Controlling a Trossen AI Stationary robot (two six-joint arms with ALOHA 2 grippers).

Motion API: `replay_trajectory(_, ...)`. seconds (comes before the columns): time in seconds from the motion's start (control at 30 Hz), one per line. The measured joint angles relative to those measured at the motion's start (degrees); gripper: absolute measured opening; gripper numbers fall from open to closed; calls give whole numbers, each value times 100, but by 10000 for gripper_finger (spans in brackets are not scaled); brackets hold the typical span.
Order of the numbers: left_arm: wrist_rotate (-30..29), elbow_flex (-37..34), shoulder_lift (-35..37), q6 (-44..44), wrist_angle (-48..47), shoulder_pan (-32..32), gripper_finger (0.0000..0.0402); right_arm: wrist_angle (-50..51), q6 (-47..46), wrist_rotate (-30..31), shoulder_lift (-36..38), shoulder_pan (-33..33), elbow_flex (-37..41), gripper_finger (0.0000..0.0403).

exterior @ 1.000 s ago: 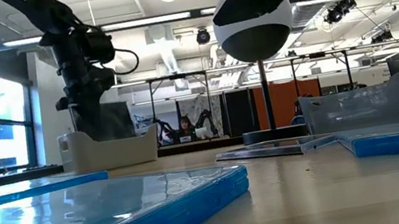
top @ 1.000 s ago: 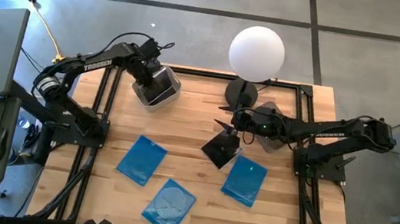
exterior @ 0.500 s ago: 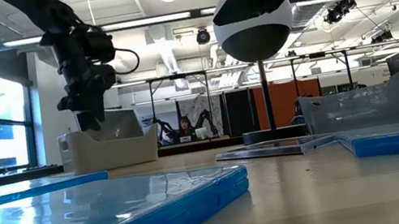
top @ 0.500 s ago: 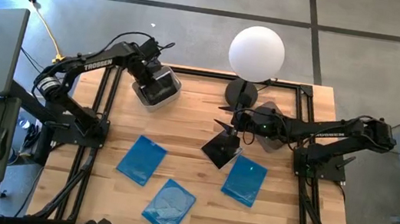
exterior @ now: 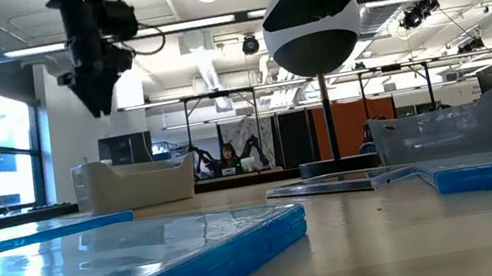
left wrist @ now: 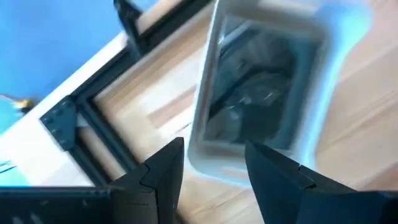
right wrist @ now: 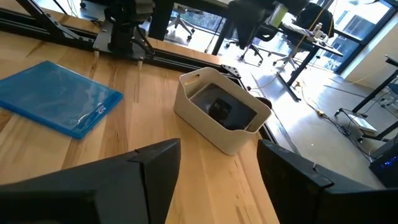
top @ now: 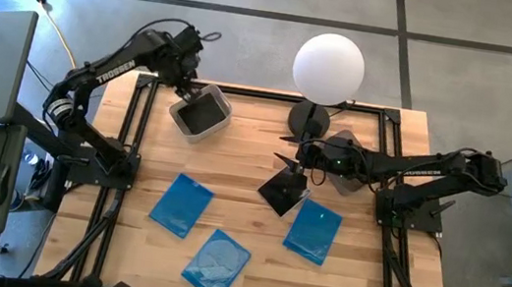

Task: Pick & place jewel cases by type
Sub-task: Put the black CD case into the white bin

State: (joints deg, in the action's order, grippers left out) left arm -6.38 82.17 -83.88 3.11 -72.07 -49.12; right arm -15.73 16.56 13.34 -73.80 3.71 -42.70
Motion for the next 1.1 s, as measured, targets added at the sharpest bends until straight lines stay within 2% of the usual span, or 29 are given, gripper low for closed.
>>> replay_trajectory(0.07, 510, 190, 3, 227, 46, 0, 168, 6, 2, -2, 0, 1, 0, 208)
replay_trajectory(0.13, 1262, 271, 3, 295, 119, 8, 168, 57, 18, -2, 0, -1, -1, 208)
replay_trajectory(0.23, 2309, 209, 5, -19, 324, 154, 168, 190, -5, -53, 0, -1, -2, 208)
replay_trajectory(0.37, 3042, -90, 5, -585, 373, 584, 168, 477, -113, -355, 0, -16, -2, 208)
replay_trajectory(0.57, 3106, -1089, 5, -838, 1312, 1541, 168, 732, 308, -500, -39, -284, -2, 208)
replay_trajectory(0.73, 3079, -1863, 3, -400, 2294, 2125, 168, 838, 249, -452, -105, -491, -9, 208)
replay_trajectory(0.83, 3076, -2143, 3, -81, 2781, 2381, 168, 1170, 126, -453, -224, -529, -9, 208)
replay_trajectory(0.97, 2983, -2460, 3, 453, 3682, 2747, 168, 1716, -528, -482, -593, -561, -11, 208)
replay_trajectory(1.1, 2680, -2666, 3, 602, 4332, 3089, 168, 2377, -386, -535, -1032, -788, -2, 208)
